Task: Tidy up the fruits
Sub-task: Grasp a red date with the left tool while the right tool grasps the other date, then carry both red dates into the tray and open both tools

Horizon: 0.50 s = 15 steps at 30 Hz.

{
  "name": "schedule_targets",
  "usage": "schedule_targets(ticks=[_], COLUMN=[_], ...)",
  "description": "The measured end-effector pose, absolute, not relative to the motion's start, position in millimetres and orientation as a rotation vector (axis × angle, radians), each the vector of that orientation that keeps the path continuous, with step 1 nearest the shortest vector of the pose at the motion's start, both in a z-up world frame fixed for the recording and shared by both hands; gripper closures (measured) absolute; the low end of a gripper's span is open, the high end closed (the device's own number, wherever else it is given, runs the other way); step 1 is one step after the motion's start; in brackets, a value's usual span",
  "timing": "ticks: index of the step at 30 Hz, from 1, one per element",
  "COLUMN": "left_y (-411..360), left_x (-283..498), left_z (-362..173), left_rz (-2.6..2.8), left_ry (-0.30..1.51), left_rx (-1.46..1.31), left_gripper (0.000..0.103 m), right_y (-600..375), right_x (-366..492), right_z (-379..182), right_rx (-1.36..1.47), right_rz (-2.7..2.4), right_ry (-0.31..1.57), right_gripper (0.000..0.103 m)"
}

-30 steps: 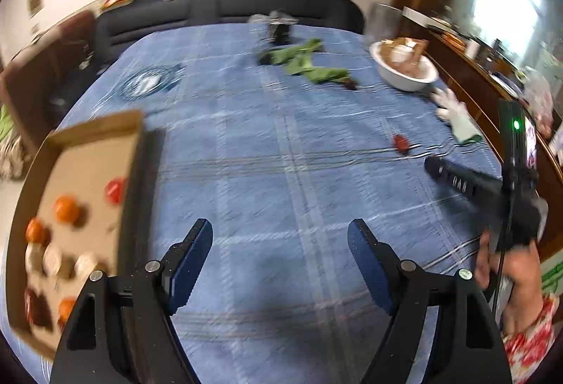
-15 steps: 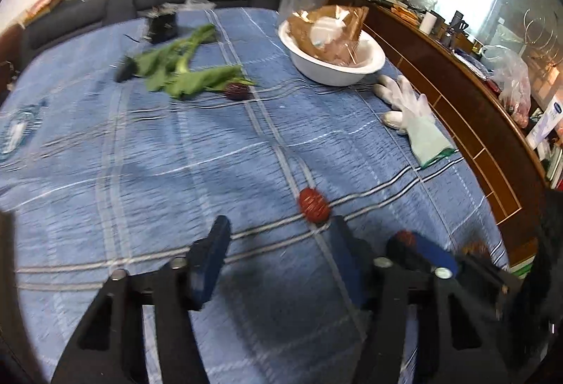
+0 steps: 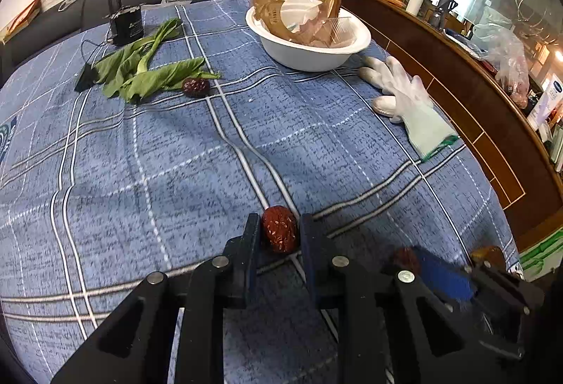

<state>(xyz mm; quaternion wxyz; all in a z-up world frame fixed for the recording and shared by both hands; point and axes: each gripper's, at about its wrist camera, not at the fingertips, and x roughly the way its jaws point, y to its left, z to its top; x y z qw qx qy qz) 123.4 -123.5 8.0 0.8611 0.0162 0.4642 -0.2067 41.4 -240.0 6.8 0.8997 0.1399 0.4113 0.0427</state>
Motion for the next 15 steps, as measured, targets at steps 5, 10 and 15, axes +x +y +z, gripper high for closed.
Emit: schedule_targets(ticks=[5,10,15], left_y=[-96,-46,30], left_x=[101,63,14], left_z=[23,48,65], left_rz=[-0.415,-0.364,-0.239], left_ry=[0.962,0.924,0.877], left_rx=[-0.023,-0.089,-0.172], left_gripper=[0.082,0.082,0.082], right_y=[-239,-230,-214], right_x=[39,36,34], right_z=[11,15,19], right_rx=[0.317,0.313,0.244], right_rz=[0.135,0.182,0.179], right_ry=[0.818,0.791,0.767], right_gripper=[0.078,0.078,0.078])
